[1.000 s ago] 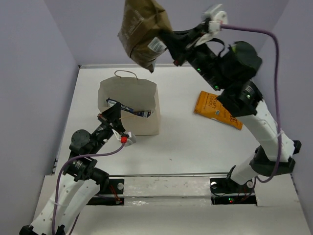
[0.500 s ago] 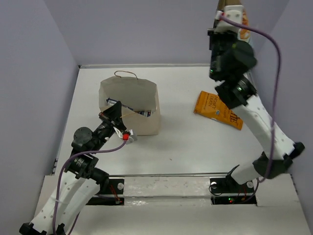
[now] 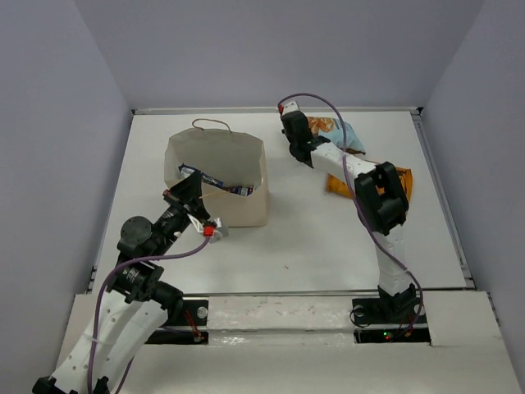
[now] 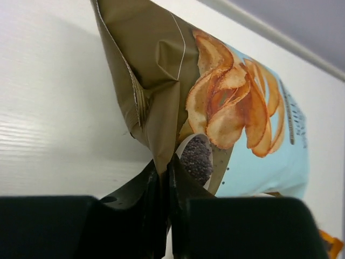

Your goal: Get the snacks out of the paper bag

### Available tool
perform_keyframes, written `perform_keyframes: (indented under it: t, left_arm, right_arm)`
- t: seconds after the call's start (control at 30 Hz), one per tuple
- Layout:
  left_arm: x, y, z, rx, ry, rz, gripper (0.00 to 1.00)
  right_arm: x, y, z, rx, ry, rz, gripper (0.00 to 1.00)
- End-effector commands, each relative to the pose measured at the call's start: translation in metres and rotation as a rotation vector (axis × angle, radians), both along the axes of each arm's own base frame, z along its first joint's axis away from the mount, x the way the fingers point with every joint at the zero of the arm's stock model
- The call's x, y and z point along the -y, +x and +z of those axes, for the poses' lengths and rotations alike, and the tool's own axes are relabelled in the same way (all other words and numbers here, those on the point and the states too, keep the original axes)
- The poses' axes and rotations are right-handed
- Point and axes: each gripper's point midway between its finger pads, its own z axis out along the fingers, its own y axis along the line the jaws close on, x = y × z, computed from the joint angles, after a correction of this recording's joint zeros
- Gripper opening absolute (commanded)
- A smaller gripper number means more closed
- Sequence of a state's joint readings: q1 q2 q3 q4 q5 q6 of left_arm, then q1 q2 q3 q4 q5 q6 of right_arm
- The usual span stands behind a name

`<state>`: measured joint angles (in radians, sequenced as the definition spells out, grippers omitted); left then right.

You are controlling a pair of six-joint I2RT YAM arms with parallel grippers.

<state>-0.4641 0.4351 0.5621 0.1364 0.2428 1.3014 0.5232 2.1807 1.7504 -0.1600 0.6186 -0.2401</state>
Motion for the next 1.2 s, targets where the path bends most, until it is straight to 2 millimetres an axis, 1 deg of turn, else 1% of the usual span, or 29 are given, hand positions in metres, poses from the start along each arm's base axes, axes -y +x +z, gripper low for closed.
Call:
perform_keyframes:
  t: [0.0, 0.03, 0.07, 0.1, 0.13, 0.17, 0.2, 0.23, 0.27, 0.33, 0.37, 0.4, 0.47, 0.5, 0.53, 0.57, 0.6, 0.63, 0.67, 0.7, 0.77, 0.8, 0.83, 0.87, 0.93, 0.97, 1.03, 1.13, 1.17]
  left_arm:
    - [-0.005, 0.000, -0.001, 0.010, -0.007, 0.024, 0.00]
    - [-0.005, 0.000, -0.001, 0.009, -0.005, 0.023, 0.00]
    - [-0.005, 0.000, -0.002, 0.008, -0.001, 0.023, 0.01]
    - [-0.004, -0.001, -0.002, 0.008, 0.001, 0.022, 0.13]
    - [-0.004, -0.001, -0.003, 0.007, 0.005, 0.023, 0.22]
    - [-0.004, -0.002, -0.003, 0.009, 0.010, 0.019, 0.31]
    - [-0.004, -0.002, -0.002, 0.015, 0.018, 0.017, 0.46]
    - [-0.003, -0.003, -0.003, 0.015, 0.023, 0.010, 0.53]
    - [-0.003, -0.005, 0.000, 0.025, 0.024, 0.006, 0.64]
    - [-0.003, -0.007, -0.001, 0.026, 0.035, 0.001, 0.71]
    - [-0.003, -0.010, 0.001, 0.033, 0.039, -0.006, 0.80]
    - [-0.003, -0.010, -0.003, 0.022, 0.046, -0.007, 0.84]
    - [-0.002, -0.014, -0.002, 0.022, 0.061, -0.018, 0.93]
    - [-0.002, -0.016, -0.007, 0.001, 0.077, -0.023, 0.97]
    - [-0.001, -0.017, -0.009, -0.005, 0.086, -0.034, 0.99]
    - [-0.001, -0.018, -0.012, -0.018, 0.101, -0.037, 0.99]
    - [-0.002, -0.020, -0.014, -0.026, 0.113, -0.037, 0.99]
    - [-0.002, -0.021, -0.013, -0.026, 0.113, -0.037, 0.99]
    - [-0.003, -0.021, -0.014, -0.029, 0.116, -0.035, 0.99]
    - [-0.003, -0.021, -0.014, -0.033, 0.118, -0.034, 0.99]
    - [-0.003, -0.021, -0.014, -0.038, 0.119, -0.034, 0.99]
    - [-0.004, -0.021, -0.011, -0.041, 0.115, -0.032, 0.99]
    - [-0.004, -0.022, -0.008, -0.039, 0.109, -0.029, 0.99]
    - [-0.007, -0.023, -0.003, -0.036, 0.099, -0.020, 0.99]
    - [-0.015, -0.034, 0.020, -0.010, 0.048, -0.008, 0.99]
    - [-0.015, -0.033, 0.016, -0.032, 0.041, -0.007, 0.99]
    - [-0.024, -0.058, 0.039, 0.002, -0.023, -0.025, 0.99]
    - [-0.035, -0.095, 0.067, 0.027, -0.100, -0.069, 0.99]
    - [-0.045, -0.118, 0.089, 0.054, -0.190, -0.091, 0.99]
  right_arm:
    - [-0.027, -0.014, 0.016, -0.026, 0.236, 0.043, 0.23]
    - [-0.032, -0.019, 0.025, -0.025, 0.285, 0.057, 0.40]
    - [-0.036, -0.023, 0.028, -0.033, 0.312, 0.082, 0.51]
    - [-0.043, -0.027, 0.030, -0.048, 0.345, 0.113, 0.61]
    - [-0.046, -0.029, 0.036, -0.047, 0.368, 0.122, 0.74]
    - [-0.048, -0.034, 0.049, -0.042, 0.402, 0.126, 0.79]
    - [-0.054, -0.035, 0.062, -0.036, 0.438, 0.149, 0.86]
    - [-0.054, -0.039, 0.067, -0.048, 0.445, 0.156, 0.88]
    - [-0.057, -0.043, 0.084, -0.035, 0.470, 0.178, 0.89]
    - [-0.056, -0.048, 0.107, -0.009, 0.505, 0.182, 0.91]
    - [-0.055, -0.051, 0.116, -0.001, 0.515, 0.181, 0.91]
    - [-0.052, -0.057, 0.136, 0.028, 0.539, 0.185, 0.91]
    - [-0.051, -0.065, 0.156, 0.042, 0.559, 0.201, 0.91]
    - [-0.051, -0.069, 0.166, 0.052, 0.573, 0.210, 0.91]
    - [-0.049, -0.076, 0.184, 0.066, 0.584, 0.228, 0.91]
    - [-0.050, -0.080, 0.192, 0.069, 0.592, 0.247, 0.91]
    - [-0.061, -0.090, 0.200, 0.069, 0.582, 0.290, 0.91]
    - [-0.064, -0.098, 0.214, 0.091, 0.573, 0.311, 0.91]
    - [-0.069, -0.107, 0.220, 0.092, 0.557, 0.332, 0.92]
    - [-0.082, -0.118, 0.234, 0.107, 0.546, 0.384, 0.92]
    - [-0.093, -0.136, 0.253, 0.110, 0.577, 0.452, 0.93]
    - [-0.109, -0.152, 0.264, 0.093, 0.628, 0.533, 0.93]
    - [-0.115, -0.160, 0.269, 0.088, 0.647, 0.565, 0.93]
    - [-0.118, -0.173, 0.281, 0.098, 0.670, 0.599, 0.93]
    - [-0.124, -0.190, 0.291, 0.107, 0.685, 0.625, 0.93]
    - [-0.124, -0.190, 0.288, 0.100, 0.687, 0.622, 0.93]
    - [-0.124, -0.198, 0.295, 0.108, 0.705, 0.628, 0.93]
    - [-0.133, -0.210, 0.305, 0.107, 0.712, 0.682, 0.93]
    - [-0.136, -0.218, 0.316, 0.119, 0.715, 0.708, 0.92]
